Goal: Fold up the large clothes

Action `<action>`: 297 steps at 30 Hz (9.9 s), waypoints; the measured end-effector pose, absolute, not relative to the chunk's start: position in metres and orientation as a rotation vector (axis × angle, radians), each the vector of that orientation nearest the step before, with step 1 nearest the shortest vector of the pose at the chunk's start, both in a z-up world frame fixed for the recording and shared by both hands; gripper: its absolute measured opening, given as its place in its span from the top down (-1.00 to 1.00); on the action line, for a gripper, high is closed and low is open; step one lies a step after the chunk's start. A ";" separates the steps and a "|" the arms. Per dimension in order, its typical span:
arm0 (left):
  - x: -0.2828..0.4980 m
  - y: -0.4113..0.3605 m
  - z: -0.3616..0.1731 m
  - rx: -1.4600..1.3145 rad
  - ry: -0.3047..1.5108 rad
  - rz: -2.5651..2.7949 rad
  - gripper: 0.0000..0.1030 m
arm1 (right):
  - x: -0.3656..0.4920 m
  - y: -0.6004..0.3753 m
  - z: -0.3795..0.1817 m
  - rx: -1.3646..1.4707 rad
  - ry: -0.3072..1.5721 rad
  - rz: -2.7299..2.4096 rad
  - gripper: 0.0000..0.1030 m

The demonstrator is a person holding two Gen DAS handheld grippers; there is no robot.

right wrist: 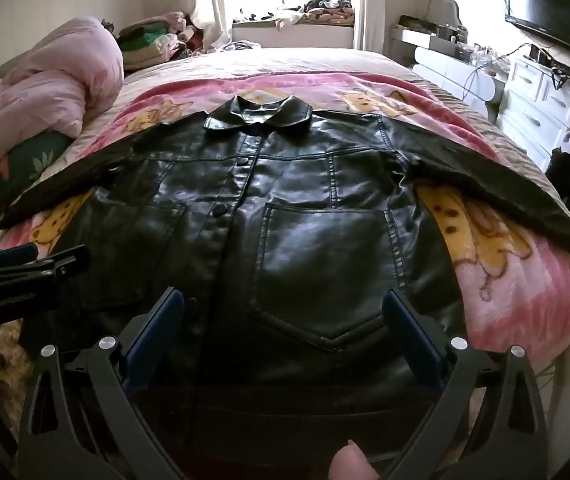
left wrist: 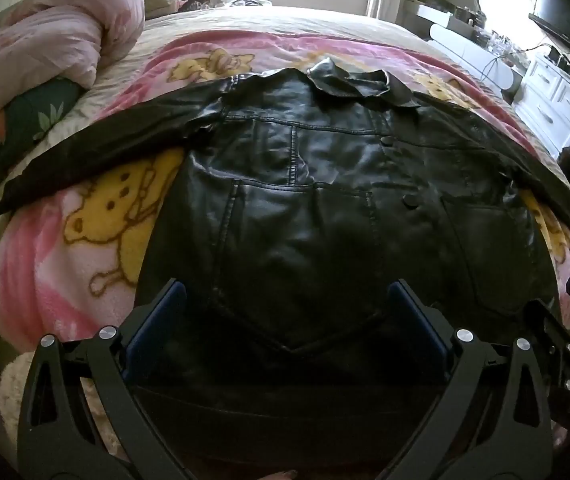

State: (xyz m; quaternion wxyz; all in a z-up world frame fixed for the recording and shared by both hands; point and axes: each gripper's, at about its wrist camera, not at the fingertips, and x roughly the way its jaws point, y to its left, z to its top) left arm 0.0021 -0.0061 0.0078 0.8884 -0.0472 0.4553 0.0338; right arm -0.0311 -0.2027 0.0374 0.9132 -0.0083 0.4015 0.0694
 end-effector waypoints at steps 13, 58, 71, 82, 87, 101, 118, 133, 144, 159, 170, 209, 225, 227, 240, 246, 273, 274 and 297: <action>0.002 -0.007 0.007 -0.093 0.942 0.070 -0.84 | -0.033 -0.202 0.040 -0.011 0.824 0.142 -0.92; 0.019 -0.006 0.020 -0.096 0.924 0.062 -0.84 | -0.018 -0.198 0.053 -0.017 0.816 0.125 -0.92; 0.059 -0.003 0.024 -0.096 0.921 0.083 -0.84 | 0.024 -0.204 0.070 -0.010 0.789 0.100 -0.92; 0.090 -0.011 0.022 -0.109 0.943 0.078 -0.84 | 0.059 -0.215 0.074 0.009 0.777 0.071 -0.92; 0.104 -0.016 0.022 -0.109 0.951 0.075 -0.84 | 0.074 -0.222 0.074 0.020 0.779 0.060 -0.92; 0.147 -0.039 0.030 -0.105 0.934 0.038 -0.84 | 0.116 -0.270 0.070 0.136 0.789 -0.021 -0.92; 0.189 -0.069 0.020 -0.095 0.960 -0.001 -0.84 | 0.133 -0.387 0.040 0.358 0.806 -0.285 -0.92; 0.218 -0.116 -0.001 -0.074 1.019 -0.080 -0.84 | 0.113 -0.494 0.010 0.562 0.804 -0.518 -0.92; 0.226 -0.140 -0.001 -0.067 1.021 -0.089 -0.84 | 0.101 -0.559 -0.011 0.742 0.778 -0.660 -0.92; 0.216 -0.165 0.031 -0.046 1.023 -0.044 -0.84 | 0.117 -0.635 -0.033 0.931 0.725 -0.589 -0.92; 0.217 -0.168 0.037 -0.044 1.039 -0.112 -0.84 | 0.124 -0.653 -0.012 0.840 0.647 -0.446 0.61; 0.184 0.079 0.068 -0.388 0.878 -0.054 -0.84 | 0.171 -0.199 0.220 0.068 0.432 0.404 0.87; 0.167 0.155 0.042 -0.703 0.794 -0.116 -0.84 | 0.162 -0.081 0.096 -0.165 0.611 0.540 0.76; 0.169 0.155 0.035 -0.711 0.799 -0.153 -0.84 | 0.158 -0.077 0.085 -0.163 0.626 0.549 0.49; 0.190 0.104 -0.015 -0.638 0.967 -0.252 -0.82 | 0.136 -0.140 0.060 -0.003 0.712 0.534 -0.84; 0.213 0.080 -0.039 -0.690 1.009 -0.293 -0.65 | 0.136 -0.199 0.049 0.125 0.712 0.398 -0.84; 0.204 0.086 -0.010 -0.431 0.854 -0.236 0.95 | 0.229 -0.274 0.044 0.132 0.811 0.175 0.27; 0.204 0.086 -0.012 -0.429 0.862 -0.230 0.95 | 0.236 -0.271 0.037 0.113 0.836 0.167 0.28; 0.163 0.099 0.020 -0.386 0.769 -0.128 -0.14 | 0.198 -0.280 0.039 0.150 0.843 0.200 -0.29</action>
